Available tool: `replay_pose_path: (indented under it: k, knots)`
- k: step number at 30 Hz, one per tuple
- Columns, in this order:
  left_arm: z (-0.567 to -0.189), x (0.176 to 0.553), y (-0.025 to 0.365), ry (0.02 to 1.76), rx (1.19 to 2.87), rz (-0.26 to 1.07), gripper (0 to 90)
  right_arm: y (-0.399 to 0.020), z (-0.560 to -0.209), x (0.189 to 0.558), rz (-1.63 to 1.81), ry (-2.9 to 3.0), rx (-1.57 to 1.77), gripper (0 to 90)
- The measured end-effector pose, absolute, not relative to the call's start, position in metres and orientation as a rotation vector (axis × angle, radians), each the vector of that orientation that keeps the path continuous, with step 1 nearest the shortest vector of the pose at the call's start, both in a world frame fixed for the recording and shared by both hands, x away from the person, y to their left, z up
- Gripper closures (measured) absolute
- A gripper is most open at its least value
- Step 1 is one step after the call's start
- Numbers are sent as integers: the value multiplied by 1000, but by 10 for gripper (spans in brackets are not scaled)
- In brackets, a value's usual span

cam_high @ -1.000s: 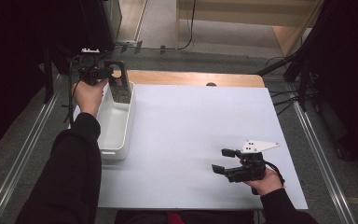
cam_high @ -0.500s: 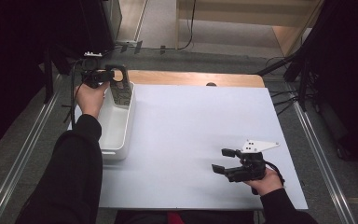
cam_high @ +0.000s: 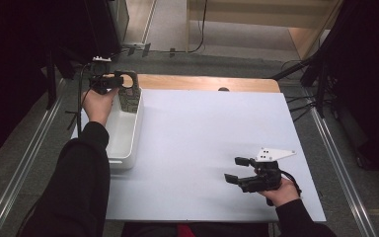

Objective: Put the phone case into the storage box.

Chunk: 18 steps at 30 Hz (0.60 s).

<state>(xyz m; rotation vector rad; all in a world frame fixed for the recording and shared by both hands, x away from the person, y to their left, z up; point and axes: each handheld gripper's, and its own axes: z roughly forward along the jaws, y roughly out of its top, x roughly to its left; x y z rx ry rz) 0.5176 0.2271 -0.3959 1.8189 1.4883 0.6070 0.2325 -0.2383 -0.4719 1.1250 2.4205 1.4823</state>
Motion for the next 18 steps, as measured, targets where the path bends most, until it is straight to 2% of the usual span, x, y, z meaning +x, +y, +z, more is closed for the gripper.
replay_pose_path:
  k: [2, 4, 9, 18]
  knots:
    - [-396, 518, 227, 1483, 1823, 611, 686, -238, -472, 232, 1483, 2420, 1124, 213]
    - [-395, 518, 228, 1474, 1815, 599, 647, -238, -472, 232, 1484, 2420, 1126, 213]
    - [-394, 519, 230, 1483, 1786, 558, 497, -238, -472, 233, 1481, 2424, 1123, 213]
    - [-394, 518, 230, 1481, 1812, 518, 432, -237, -472, 233, 1481, 2425, 1124, 213]
